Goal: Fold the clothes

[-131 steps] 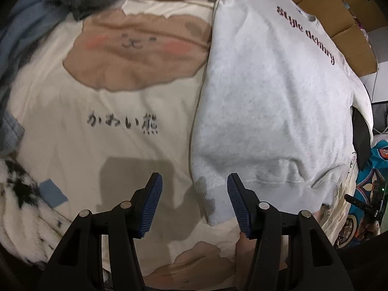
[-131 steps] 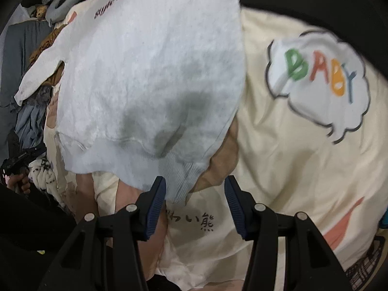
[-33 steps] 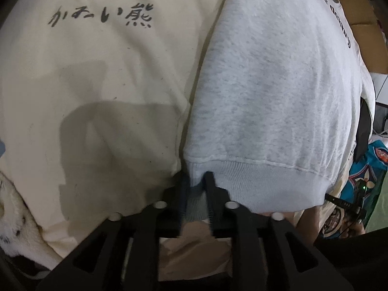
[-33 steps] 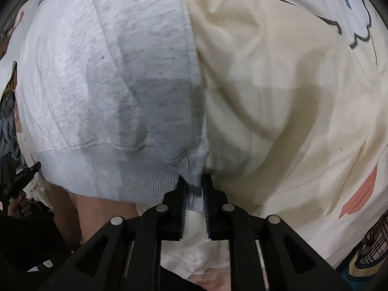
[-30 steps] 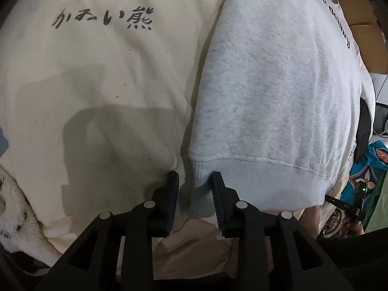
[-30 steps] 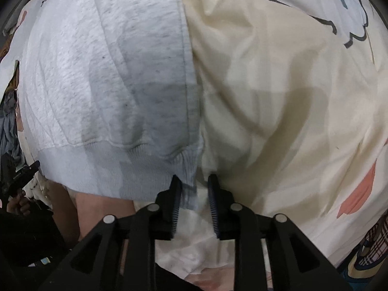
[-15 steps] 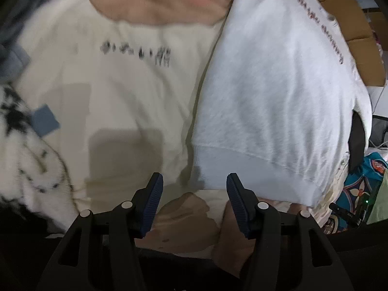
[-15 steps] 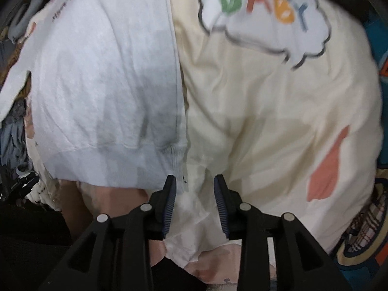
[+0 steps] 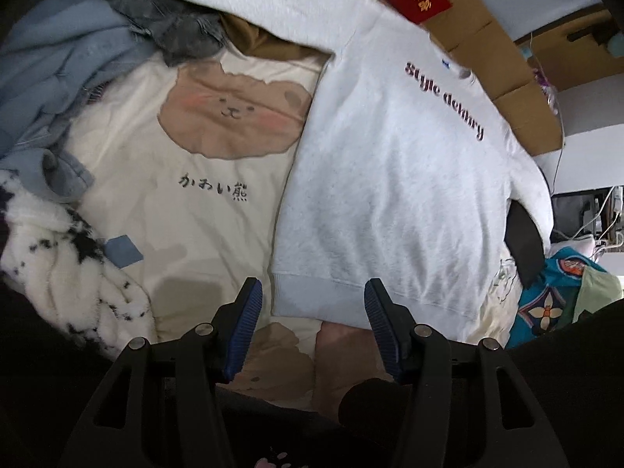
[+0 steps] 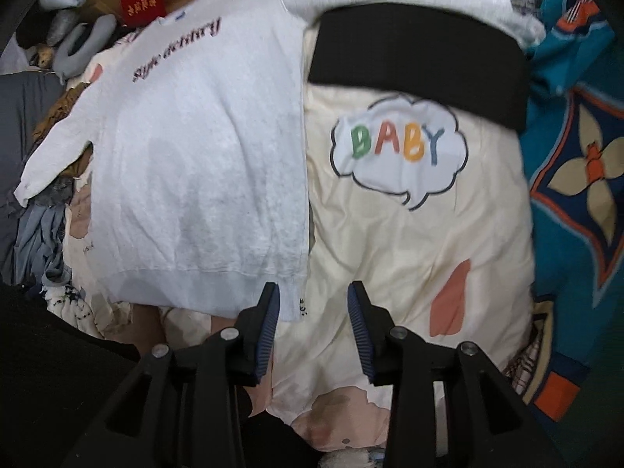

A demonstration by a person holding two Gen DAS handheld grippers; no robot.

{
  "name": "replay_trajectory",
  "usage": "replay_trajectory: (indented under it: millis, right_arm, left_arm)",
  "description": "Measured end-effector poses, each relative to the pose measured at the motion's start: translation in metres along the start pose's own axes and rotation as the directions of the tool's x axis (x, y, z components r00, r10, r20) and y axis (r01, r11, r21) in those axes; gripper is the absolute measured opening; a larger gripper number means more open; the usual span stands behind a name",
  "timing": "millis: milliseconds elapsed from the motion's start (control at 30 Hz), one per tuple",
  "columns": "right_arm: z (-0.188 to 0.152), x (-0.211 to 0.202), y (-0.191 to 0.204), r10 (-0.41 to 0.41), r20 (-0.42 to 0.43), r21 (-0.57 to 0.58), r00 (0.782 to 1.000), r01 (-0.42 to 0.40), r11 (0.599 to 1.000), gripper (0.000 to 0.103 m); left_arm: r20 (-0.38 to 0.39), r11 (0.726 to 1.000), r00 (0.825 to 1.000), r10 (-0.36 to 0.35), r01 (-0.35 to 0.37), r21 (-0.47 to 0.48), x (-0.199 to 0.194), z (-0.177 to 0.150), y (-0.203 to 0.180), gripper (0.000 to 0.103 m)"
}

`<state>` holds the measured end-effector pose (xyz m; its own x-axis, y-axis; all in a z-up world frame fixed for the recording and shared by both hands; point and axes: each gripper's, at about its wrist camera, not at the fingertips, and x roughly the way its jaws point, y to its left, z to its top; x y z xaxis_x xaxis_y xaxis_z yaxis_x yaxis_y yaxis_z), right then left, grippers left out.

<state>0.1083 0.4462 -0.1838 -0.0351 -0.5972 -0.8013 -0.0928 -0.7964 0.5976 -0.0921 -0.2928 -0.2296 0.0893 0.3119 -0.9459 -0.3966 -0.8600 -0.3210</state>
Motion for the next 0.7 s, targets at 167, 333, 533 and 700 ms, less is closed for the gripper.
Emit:
replay_trajectory:
  millis: [167, 333, 533, 700]
  right_arm:
    - [-0.007, -0.021, 0.009, 0.014, 0.071, 0.010, 0.997, -0.015, 1.000, 0.034]
    - [-0.014, -0.047, 0.008, 0.004, 0.166, 0.027, 0.986, -0.008, 1.000, 0.034]
    - [-0.027, -0.083, 0.012, -0.019, 0.300, 0.011, 0.954, 0.016, 1.000, 0.034]
    - [-0.035, -0.117, 0.013, -0.033, 0.379, -0.003, 0.925, 0.037, 0.999, 0.034]
  left_arm:
    - [0.019, 1.000, 1.000, -0.008, 0.007, 0.022, -0.021, 0.006, 0.004, 0.055]
    - [0.058, 0.999, 0.998, -0.026, 0.024, 0.038, -0.051, 0.009, -0.001, 0.055]
    - [0.137, 0.996, 0.989, -0.054, 0.044, 0.074, -0.089, 0.013, -0.018, 0.055]
    - [0.186, 0.990, 0.979, -0.081, 0.058, 0.125, -0.116, 0.015, -0.047, 0.055]
